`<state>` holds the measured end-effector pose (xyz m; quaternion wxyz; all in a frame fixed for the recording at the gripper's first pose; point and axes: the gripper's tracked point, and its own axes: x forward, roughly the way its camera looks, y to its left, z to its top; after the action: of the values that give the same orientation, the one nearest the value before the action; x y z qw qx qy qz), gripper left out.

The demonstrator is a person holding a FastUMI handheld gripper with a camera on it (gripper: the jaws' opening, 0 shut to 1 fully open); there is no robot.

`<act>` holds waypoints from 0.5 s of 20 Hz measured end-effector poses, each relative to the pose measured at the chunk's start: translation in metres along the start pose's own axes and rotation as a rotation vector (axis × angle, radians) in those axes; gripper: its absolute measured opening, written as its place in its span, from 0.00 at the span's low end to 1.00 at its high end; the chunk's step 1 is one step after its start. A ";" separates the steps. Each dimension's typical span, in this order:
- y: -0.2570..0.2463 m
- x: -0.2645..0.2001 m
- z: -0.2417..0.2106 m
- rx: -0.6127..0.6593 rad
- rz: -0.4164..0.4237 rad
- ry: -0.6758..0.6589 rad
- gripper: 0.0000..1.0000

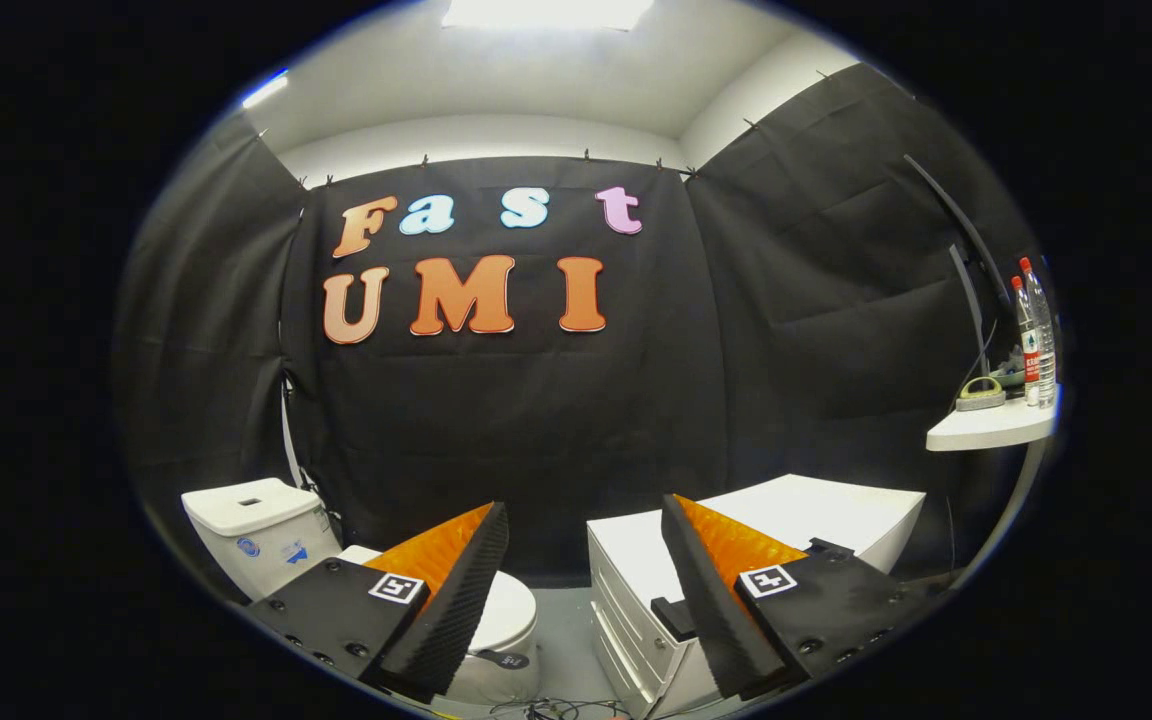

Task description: Open the toilet lid.

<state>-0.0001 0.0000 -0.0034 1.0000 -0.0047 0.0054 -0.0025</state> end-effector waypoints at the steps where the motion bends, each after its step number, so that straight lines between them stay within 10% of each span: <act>1: 0.000 0.001 0.000 -0.002 -0.001 -0.001 0.99; 10: 0.002 0.001 0.001 0.015 -0.002 0.014 0.99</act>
<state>0.0008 0.0024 -0.0027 0.9999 0.0029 0.0125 -0.0038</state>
